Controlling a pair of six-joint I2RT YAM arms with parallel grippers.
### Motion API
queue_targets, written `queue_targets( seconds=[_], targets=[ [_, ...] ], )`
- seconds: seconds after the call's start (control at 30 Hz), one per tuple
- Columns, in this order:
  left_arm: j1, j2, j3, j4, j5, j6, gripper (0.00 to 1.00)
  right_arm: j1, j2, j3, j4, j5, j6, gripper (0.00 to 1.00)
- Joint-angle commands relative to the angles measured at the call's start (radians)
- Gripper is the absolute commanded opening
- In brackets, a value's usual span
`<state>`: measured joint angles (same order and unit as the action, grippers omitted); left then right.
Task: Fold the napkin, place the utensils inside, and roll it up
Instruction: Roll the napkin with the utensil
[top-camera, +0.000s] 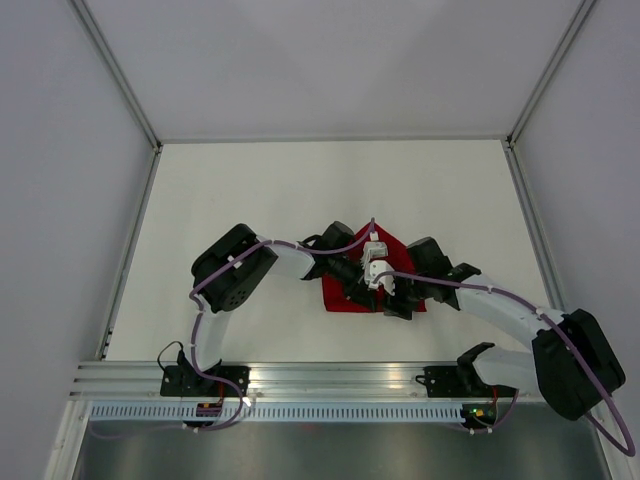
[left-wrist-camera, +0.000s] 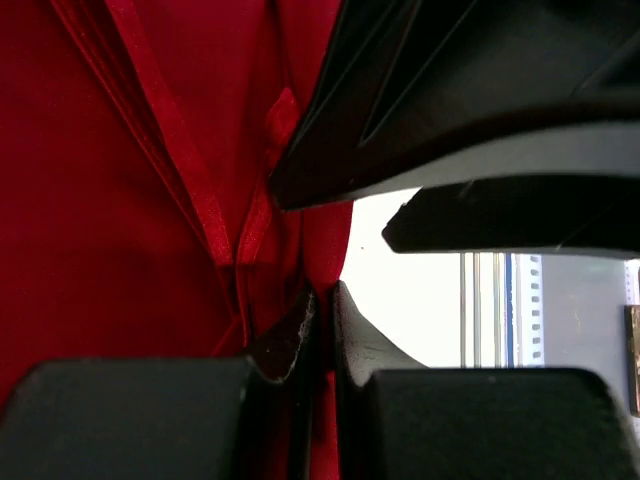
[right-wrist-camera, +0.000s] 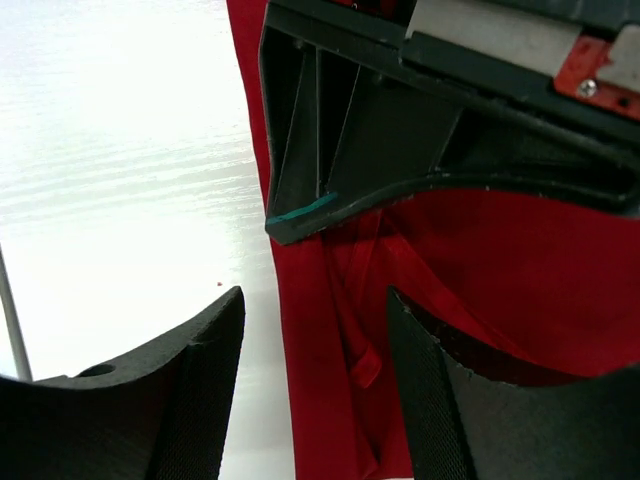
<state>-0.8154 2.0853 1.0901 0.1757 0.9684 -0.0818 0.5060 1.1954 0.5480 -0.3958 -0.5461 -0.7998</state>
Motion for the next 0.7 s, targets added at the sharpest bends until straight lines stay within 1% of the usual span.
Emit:
queue_targets(
  seconds=[0.0, 0.2, 0.3, 0.4, 0.43, 0.47, 0.5, 0.53, 0.6, 0.63, 0.67],
  targets=[
    [0.005, 0.044, -0.006, -0.061, -0.051, -0.013, 0.02, 0.028, 0.023, -0.005, 0.080, 0.046, 0.014, 0.64],
    [0.009, 0.041, -0.021, -0.039, -0.051, -0.012, 0.02, 0.095, 0.073, -0.040, 0.138, 0.092, 0.017, 0.60],
    [0.009, 0.036, -0.030, -0.030, -0.054, -0.009, 0.02, 0.108, 0.090, -0.057, 0.170, 0.113, 0.016, 0.57],
    [0.009, 0.027, -0.036, -0.024, -0.054, -0.003, 0.02, 0.117, 0.112, -0.063, 0.186, 0.129, 0.011, 0.49],
    [0.010, 0.021, -0.039, -0.021, -0.057, -0.001, 0.02, 0.117, 0.125, -0.062, 0.186, 0.133, 0.011, 0.41],
    [0.010, 0.013, -0.047, -0.018, -0.063, 0.002, 0.03, 0.117, 0.128, -0.065, 0.189, 0.140, 0.008, 0.37],
    [0.010, -0.011, -0.053, -0.002, -0.068, 0.002, 0.07, 0.117, 0.132, -0.065, 0.186, 0.147, 0.005, 0.34],
    [0.013, -0.025, -0.064, 0.013, -0.080, 0.001, 0.08, 0.117, 0.133, -0.066, 0.183, 0.150, 0.004, 0.28],
    [0.024, -0.074, -0.091, 0.053, -0.095, -0.013, 0.18, 0.117, 0.133, -0.069, 0.170, 0.153, 0.001, 0.24],
    [0.028, -0.086, -0.098, 0.067, -0.099, -0.018, 0.20, 0.117, 0.135, -0.068, 0.164, 0.153, 0.001, 0.22],
    [0.032, -0.103, -0.110, 0.074, -0.102, -0.027, 0.25, 0.117, 0.136, -0.063, 0.157, 0.153, 0.001, 0.20]
  ],
)
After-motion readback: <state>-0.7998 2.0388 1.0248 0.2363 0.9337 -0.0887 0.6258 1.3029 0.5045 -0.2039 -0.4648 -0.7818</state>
